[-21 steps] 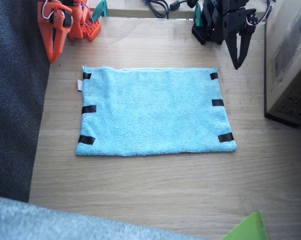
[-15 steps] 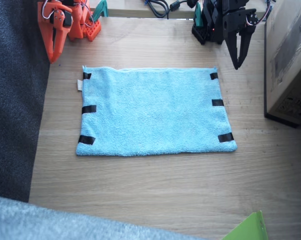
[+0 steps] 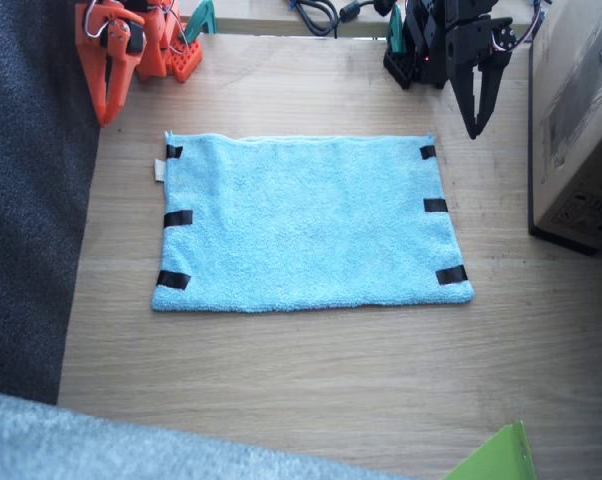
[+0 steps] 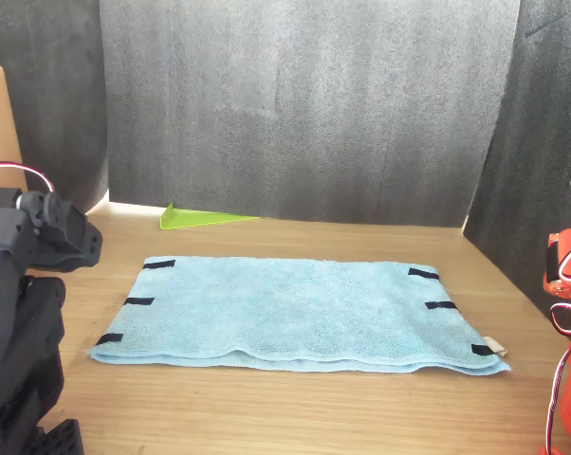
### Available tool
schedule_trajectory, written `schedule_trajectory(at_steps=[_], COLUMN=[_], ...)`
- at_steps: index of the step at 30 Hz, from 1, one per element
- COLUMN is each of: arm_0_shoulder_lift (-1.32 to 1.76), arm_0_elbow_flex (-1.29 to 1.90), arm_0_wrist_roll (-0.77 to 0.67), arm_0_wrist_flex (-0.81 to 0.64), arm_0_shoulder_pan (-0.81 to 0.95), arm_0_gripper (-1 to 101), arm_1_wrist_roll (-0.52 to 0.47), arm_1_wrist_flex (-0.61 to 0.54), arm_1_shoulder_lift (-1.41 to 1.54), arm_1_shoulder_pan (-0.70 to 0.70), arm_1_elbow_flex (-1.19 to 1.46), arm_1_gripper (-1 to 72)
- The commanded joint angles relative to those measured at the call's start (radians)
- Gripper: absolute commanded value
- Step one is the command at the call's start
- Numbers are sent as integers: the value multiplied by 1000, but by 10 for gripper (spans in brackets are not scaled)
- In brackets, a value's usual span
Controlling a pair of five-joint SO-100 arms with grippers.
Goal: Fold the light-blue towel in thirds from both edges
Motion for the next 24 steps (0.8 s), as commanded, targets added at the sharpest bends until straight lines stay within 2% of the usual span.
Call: schedule_trajectory(at_steps=[1, 24], arm_0_shoulder_lift=[5, 6], arm_0_elbow_flex=[-5, -9], arm_0_wrist_roll=[11, 17], arm_0_wrist_flex=[5, -2], arm_0_shoulder_pan=[8, 31], arm_0_gripper=[-3, -4], arm_1_wrist_roll=[6, -5], arm_1_wrist_flex=[-5, 14], arm_1_shoulder_lift=[9, 8], arm_1_shoulder_pan=[9, -8], arm_1_elbow_flex=[11, -17], arm_1_gripper=[0, 0])
